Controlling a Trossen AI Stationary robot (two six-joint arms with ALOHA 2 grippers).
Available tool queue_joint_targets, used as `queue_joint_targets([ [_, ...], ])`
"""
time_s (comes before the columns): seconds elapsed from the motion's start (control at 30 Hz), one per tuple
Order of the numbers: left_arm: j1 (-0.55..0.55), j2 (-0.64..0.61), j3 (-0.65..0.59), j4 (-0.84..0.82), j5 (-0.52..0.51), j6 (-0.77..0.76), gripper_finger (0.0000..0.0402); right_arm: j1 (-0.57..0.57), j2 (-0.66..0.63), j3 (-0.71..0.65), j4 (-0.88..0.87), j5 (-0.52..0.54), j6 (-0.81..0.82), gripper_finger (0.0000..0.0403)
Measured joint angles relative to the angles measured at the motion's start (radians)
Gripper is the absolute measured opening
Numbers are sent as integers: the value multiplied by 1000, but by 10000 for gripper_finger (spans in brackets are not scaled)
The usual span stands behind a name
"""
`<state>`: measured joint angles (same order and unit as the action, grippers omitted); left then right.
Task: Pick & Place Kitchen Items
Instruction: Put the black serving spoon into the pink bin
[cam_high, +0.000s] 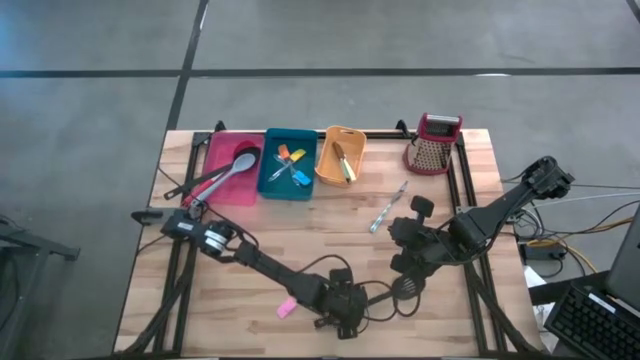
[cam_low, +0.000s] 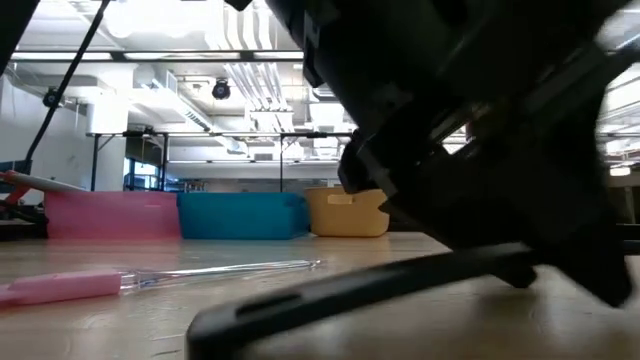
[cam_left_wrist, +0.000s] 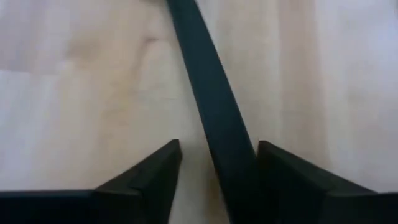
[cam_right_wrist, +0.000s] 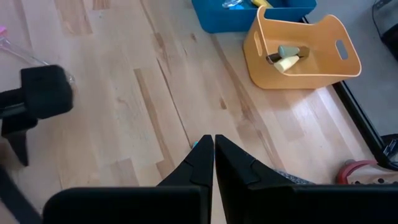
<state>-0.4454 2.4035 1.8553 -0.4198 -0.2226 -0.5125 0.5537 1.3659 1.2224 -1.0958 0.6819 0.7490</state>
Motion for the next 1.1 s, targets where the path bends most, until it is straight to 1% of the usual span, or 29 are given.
queue_joint_targets([
  [0.07,6,1,-7,-11,-24,22,186,0,0,0,0,0,0,8],
  [0.2,19,2,-9,-19,-27,88,86,0,0,-1,0,0,0,8],
  [0.37,33,-6,-10,-17,-23,179,83,0,0,-2,0,0,0,8],
  [0.47,36,-38,-10,-44,-40,234,83,0,0,-2,-1,0,0,8],
  [0.57,36,-92,-17,-160,-108,285,83,1,0,-2,-8,16,0,8],
  [0.63,37,-133,-21,-274,-196,300,83,7,0,-2,-9,85,0,8],
  [0.8,42,-288,-32,-556,-479,290,83,54,-7,-2,-16,394,0,8],
  [0.87,49,-360,-54,-676,-528,266,83,72,-10,-2,-16,471,4,8],
  [0.93,58,-446,-88,-749,-549,245,83,82,-14,-2,-16,492,13,8],
  [1.0,70,-552,-126,-803,-555,242,83,84,-16,-2,-16,491,32,8],
  [1.1,91,-722,-183,-837,-565,247,83,88,-16,-2,-15,484,43,8],
])
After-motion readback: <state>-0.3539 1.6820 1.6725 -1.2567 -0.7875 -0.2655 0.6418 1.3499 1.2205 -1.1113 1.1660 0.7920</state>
